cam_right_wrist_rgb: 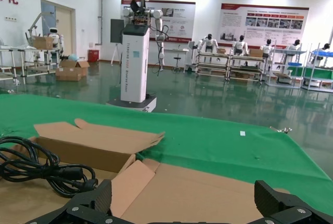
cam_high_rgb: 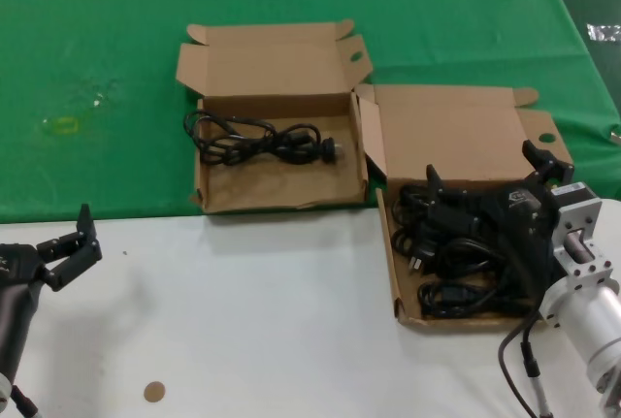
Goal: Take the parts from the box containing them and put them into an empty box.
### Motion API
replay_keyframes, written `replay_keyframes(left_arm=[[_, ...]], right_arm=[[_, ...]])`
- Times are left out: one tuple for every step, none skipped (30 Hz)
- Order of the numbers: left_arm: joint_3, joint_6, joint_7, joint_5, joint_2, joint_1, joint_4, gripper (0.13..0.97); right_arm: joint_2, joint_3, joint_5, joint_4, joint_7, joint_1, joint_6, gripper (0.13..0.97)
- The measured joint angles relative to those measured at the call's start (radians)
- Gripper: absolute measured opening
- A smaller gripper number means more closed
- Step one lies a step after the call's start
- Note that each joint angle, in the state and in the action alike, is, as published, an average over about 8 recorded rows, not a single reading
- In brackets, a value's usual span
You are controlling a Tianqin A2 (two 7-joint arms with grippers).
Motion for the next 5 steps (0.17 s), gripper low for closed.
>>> replay_keyframes(left_arm=[[0.000, 0.000, 0.000, 0.000, 0.000, 0.000, 0.000, 0.966], [0.000, 0.000, 0.000, 0.000, 0.000, 0.000, 0.000, 0.966], [0.000, 0.000, 0.000, 0.000, 0.000, 0.000, 0.000, 0.966], [0.000, 0.000, 0.000, 0.000, 0.000, 0.000, 0.000, 0.966], [0.000, 0.000, 0.000, 0.000, 0.000, 0.000, 0.000, 0.966]], right_arm=[[0.000, 0.000, 0.000, 0.000, 0.000, 0.000, 0.000, 0.966], [0.000, 0.000, 0.000, 0.000, 0.000, 0.000, 0.000, 0.966], [0.000, 0.000, 0.000, 0.000, 0.000, 0.000, 0.000, 0.966], [0.000, 0.000, 0.000, 0.000, 0.000, 0.000, 0.000, 0.966], [0.000, 0.000, 0.000, 0.000, 0.000, 0.000, 0.000, 0.966]])
